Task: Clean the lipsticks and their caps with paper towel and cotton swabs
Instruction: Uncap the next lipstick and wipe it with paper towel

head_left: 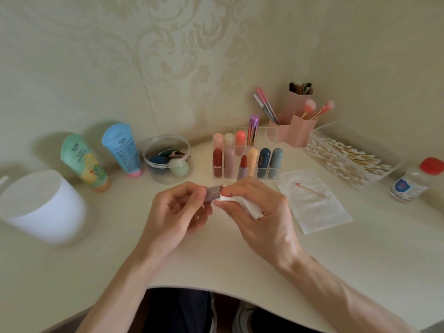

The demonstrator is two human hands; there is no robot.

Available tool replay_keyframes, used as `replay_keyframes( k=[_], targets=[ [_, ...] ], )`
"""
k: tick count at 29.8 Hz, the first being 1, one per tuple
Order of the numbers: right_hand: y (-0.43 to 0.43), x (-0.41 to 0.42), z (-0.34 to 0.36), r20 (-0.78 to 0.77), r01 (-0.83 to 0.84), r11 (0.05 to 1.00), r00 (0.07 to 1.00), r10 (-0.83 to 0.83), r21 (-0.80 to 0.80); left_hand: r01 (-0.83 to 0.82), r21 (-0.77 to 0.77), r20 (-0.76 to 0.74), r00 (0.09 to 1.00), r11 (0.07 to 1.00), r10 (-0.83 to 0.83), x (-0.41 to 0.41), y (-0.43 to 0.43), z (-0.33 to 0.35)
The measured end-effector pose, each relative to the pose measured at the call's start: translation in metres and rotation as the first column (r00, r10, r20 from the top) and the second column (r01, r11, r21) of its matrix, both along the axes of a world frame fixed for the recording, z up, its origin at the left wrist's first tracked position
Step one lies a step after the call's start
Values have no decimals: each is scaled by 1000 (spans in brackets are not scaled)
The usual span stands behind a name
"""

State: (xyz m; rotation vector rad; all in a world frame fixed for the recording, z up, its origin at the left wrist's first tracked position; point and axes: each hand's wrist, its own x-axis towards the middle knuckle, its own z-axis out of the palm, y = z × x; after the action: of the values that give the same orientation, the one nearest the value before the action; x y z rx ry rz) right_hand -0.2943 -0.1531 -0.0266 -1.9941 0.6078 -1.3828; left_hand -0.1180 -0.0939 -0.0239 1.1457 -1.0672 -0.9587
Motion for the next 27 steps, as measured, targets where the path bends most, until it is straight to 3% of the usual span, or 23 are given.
replay_keyframes(
  k=[6,12,18,23,27],
  targets=[
    [0,0,0,4,-13,995,1000,13,98,-62,-91,68,995,994,68,3,0,-1],
    [-2,-1,2,3,-15,999,1000,15,50,9,-2,39,999,1000,-9,1,0,-4],
    [-4,-1,-3,-1,-71,988,997,72,138,-46,-130,167,984,990,68,6,-1,-8],
    [-4,-2,2,3,-56,988,998,57,147,6,-23,108,994,1000,-3,3,-1,-2],
    [-3,-2,3,-19,-38,992,999,40,122,-41,-72,121,991,997,49,3,-4,-5]
  ],
)
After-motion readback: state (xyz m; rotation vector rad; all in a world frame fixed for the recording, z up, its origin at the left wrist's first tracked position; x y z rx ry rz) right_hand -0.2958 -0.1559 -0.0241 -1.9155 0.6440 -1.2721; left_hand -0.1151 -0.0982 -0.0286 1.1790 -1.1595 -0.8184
